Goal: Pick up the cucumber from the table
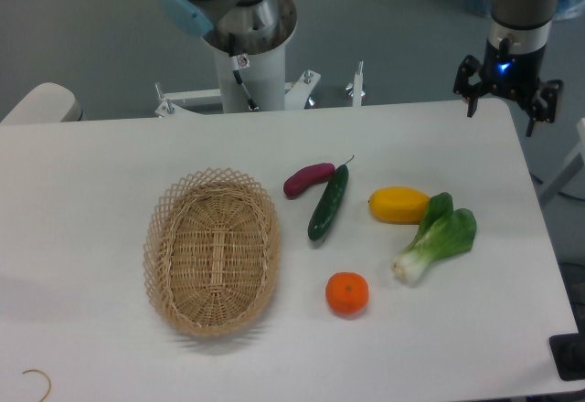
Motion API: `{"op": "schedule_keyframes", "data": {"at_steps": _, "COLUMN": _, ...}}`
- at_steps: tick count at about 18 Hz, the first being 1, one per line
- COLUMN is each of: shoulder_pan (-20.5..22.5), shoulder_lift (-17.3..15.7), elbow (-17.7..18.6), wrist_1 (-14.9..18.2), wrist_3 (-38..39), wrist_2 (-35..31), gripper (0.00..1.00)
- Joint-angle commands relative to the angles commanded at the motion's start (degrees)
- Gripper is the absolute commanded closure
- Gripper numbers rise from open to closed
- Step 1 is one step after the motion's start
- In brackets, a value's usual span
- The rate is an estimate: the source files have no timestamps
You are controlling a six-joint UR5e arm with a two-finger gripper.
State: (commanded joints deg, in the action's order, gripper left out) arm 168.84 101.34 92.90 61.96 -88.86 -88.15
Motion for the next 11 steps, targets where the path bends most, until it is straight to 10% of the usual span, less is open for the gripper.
{"op": "schedule_keyframes", "data": {"at_steps": 11, "shoulder_pan": 0.17, "shoulder_lift": 0.0, "elbow": 0.88, "wrist_1": 0.0, "wrist_3": 0.09, "wrist_2": 1.58, "gripper": 0.0}}
